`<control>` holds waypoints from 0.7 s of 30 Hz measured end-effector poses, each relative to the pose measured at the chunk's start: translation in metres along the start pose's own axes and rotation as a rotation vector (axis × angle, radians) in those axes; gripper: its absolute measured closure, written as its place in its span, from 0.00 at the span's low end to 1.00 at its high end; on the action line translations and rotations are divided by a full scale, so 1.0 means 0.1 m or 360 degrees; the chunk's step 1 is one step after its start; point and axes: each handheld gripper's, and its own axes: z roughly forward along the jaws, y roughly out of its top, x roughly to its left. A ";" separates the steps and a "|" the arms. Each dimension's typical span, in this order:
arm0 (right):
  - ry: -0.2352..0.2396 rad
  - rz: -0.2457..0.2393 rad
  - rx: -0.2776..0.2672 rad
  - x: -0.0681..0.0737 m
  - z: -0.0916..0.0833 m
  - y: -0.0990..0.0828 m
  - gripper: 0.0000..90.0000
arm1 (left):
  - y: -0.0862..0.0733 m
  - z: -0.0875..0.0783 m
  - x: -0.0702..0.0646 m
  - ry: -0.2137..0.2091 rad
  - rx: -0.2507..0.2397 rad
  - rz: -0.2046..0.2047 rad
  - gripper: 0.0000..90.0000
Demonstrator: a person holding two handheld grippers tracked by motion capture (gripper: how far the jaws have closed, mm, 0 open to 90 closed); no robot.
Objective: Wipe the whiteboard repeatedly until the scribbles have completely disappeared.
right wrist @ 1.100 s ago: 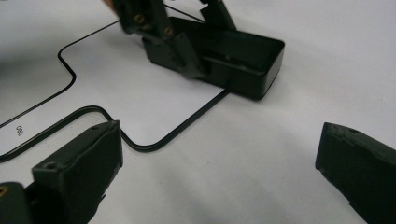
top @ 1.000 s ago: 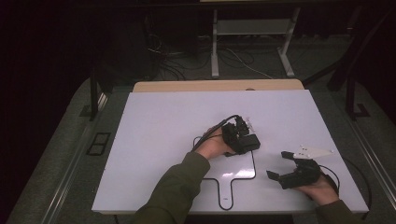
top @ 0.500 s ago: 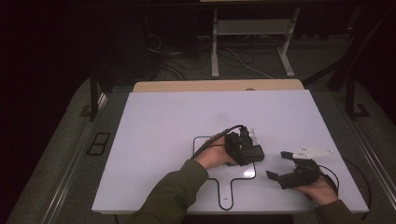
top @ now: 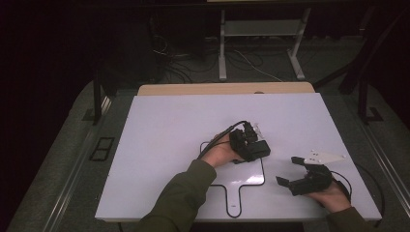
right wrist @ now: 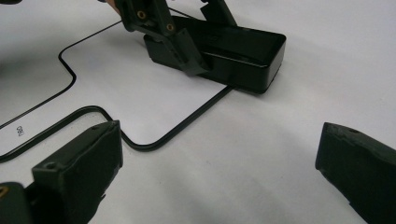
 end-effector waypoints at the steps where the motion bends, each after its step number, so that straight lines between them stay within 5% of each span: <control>1: -0.0001 0.0001 0.0000 0.00 0.00 0.00 0.00 | -0.01 -0.01 0.00 -0.0013 -0.0001 0.0007 0.43; 10: -0.0003 -0.0004 0.0004 0.01 0.00 0.00 0.00 | -0.05 -0.16 0.00 -0.0014 -0.0022 0.0029 0.43; 21: -0.0002 -0.0003 0.0001 0.01 0.00 0.00 0.00 | -0.12 -0.39 0.22 0.0023 -0.0063 -0.0078 0.43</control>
